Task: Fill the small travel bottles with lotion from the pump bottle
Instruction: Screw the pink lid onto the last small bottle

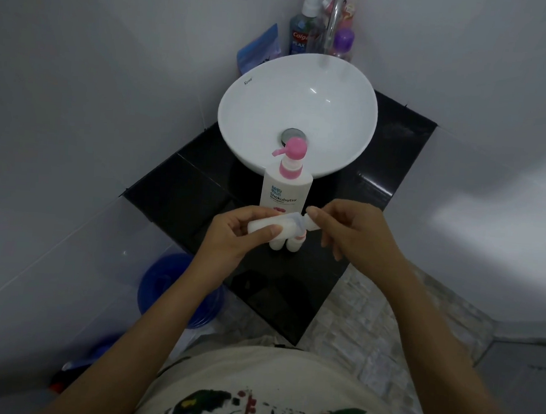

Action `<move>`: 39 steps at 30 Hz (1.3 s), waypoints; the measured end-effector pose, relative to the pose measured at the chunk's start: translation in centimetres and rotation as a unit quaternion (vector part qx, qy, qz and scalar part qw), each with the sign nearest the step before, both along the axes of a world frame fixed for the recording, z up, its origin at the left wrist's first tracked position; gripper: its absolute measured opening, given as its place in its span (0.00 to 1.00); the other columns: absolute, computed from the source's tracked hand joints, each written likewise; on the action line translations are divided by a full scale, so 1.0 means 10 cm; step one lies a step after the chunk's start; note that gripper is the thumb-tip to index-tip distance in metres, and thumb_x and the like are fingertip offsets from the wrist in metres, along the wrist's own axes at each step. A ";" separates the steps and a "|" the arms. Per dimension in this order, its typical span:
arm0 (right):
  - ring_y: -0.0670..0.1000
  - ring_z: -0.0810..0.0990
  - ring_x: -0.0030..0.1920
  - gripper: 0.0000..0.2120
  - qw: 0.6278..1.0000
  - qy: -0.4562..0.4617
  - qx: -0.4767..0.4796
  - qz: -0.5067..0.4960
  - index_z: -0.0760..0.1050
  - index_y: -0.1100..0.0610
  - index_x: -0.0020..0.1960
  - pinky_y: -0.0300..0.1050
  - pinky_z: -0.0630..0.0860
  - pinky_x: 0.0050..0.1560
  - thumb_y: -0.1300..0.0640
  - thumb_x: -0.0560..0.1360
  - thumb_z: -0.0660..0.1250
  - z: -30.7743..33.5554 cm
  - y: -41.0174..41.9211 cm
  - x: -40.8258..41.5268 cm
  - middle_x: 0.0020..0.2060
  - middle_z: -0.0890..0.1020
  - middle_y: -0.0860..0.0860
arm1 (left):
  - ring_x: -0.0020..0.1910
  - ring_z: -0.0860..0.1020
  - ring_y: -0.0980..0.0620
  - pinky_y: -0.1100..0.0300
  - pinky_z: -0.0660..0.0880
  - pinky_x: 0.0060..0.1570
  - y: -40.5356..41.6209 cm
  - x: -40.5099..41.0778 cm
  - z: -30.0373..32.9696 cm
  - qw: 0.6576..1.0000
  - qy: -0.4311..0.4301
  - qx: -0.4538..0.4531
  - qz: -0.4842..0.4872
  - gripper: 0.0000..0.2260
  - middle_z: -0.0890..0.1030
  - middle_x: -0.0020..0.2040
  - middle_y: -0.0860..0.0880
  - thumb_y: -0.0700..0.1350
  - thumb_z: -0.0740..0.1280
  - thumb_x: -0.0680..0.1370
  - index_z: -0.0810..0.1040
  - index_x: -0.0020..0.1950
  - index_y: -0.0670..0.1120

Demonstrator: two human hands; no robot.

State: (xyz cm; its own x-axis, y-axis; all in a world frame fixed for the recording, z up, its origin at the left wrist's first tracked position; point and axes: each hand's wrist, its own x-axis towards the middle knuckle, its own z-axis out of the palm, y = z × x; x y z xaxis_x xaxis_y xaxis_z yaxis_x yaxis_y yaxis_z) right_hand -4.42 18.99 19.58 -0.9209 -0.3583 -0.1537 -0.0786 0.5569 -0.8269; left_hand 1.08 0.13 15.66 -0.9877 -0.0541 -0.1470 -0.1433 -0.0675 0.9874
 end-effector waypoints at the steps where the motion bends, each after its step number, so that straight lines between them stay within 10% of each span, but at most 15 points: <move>1: 0.43 0.73 0.22 0.17 1.000 0.005 0.023 -0.007 0.77 0.58 0.41 0.35 0.73 0.28 0.45 0.76 0.61 0.00 -0.02 0.00 0.29 0.80 0.52 | 0.51 0.80 0.61 0.68 0.76 0.47 0.00 0.00 0.00 1.000 0.000 0.003 0.000 0.10 0.83 0.50 0.54 0.36 0.68 0.73 0.80 0.54 0.42; 16: 0.48 0.79 0.34 0.09 0.996 -0.045 -0.076 0.029 0.75 0.54 0.54 0.34 0.77 0.36 0.53 0.75 0.66 0.00 0.03 0.05 0.41 0.80 0.52 | 0.52 0.80 0.61 0.68 0.76 0.49 0.01 0.05 0.03 1.000 0.003 0.009 0.002 0.10 0.82 0.51 0.55 0.38 0.68 0.73 0.80 0.53 0.45; 22: 0.44 0.74 0.23 0.17 0.999 -0.022 0.002 -0.033 0.76 0.56 0.40 0.31 0.72 0.29 0.44 0.76 0.60 -0.06 -0.05 0.10 0.30 0.80 0.51 | 0.54 0.79 0.60 0.65 0.78 0.52 0.00 0.07 0.01 1.000 -0.008 -0.004 -0.002 0.14 0.81 0.53 0.54 0.44 0.70 0.69 0.80 0.54 0.46; 27: 0.47 0.78 0.33 0.07 0.994 -0.046 -0.095 0.022 0.76 0.56 0.53 0.30 0.72 0.31 0.58 0.75 0.66 0.01 0.05 0.10 0.41 0.80 0.53 | 0.52 0.80 0.60 0.66 0.77 0.51 0.01 0.07 0.02 1.000 -0.008 0.008 0.009 0.12 0.82 0.52 0.53 0.41 0.69 0.71 0.80 0.54 0.44; 33: 0.46 0.74 0.24 0.14 0.999 -0.032 -0.024 -0.028 0.77 0.56 0.44 0.35 0.73 0.28 0.45 0.75 0.62 -0.04 -0.03 0.14 0.30 0.80 0.53 | 0.49 0.80 0.63 0.70 0.76 0.46 0.01 0.08 -0.01 1.000 -0.004 0.018 0.020 0.10 0.82 0.50 0.52 0.37 0.68 0.73 0.80 0.54 0.42; 39: 0.41 0.77 0.29 0.07 0.996 -0.024 -0.088 0.021 0.78 0.57 0.52 0.28 0.71 0.31 0.58 0.75 0.66 -0.01 0.00 0.15 0.35 0.80 0.52 | 0.52 0.80 0.60 0.68 0.76 0.47 0.01 0.08 -0.03 1.000 -0.007 0.010 0.012 0.11 0.82 0.52 0.52 0.41 0.70 0.71 0.80 0.54 0.45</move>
